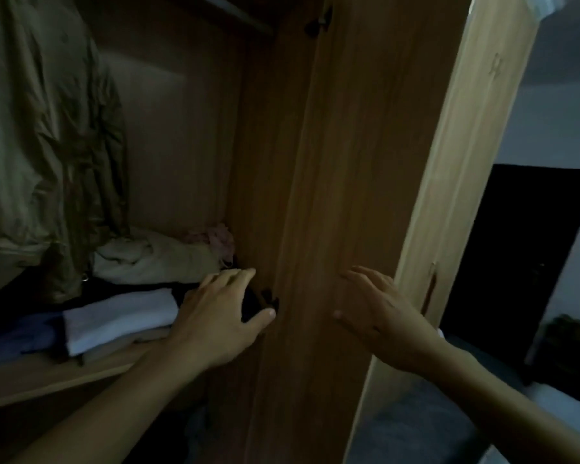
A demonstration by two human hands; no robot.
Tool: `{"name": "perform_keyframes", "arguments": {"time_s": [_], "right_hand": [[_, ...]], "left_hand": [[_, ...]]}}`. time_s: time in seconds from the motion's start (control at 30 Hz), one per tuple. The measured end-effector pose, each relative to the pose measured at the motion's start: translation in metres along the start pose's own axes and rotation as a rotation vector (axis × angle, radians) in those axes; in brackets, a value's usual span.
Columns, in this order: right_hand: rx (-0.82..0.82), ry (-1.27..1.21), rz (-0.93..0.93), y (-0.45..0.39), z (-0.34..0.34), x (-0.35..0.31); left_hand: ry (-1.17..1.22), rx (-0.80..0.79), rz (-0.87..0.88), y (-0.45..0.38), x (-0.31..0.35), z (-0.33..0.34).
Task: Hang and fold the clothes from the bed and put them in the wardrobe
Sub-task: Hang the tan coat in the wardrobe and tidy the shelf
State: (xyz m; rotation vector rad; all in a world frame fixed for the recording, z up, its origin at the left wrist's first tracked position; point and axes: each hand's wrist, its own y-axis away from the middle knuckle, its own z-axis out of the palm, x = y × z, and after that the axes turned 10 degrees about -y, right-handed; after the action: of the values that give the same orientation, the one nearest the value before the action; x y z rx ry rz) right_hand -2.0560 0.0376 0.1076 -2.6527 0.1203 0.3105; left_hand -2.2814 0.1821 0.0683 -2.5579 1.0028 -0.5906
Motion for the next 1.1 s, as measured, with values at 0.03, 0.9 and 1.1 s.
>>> {"name": "perform_keyframes", "arguments": {"time_s": [0.03,0.9,1.1], "right_hand": [[0.005,0.020,0.004,0.010,-0.003,0.002],[0.275,0.017,0.603,0.444,-0.169,0.212],[0.363,0.016,0.782,0.548,-0.188,0.234]], "left_hand": [[0.014,-0.002,0.019,0.000,0.008,0.003],[0.047,-0.220,0.625,0.118,0.459,0.133],[0.079,-0.338,0.785,0.153,0.544,0.170]]}}
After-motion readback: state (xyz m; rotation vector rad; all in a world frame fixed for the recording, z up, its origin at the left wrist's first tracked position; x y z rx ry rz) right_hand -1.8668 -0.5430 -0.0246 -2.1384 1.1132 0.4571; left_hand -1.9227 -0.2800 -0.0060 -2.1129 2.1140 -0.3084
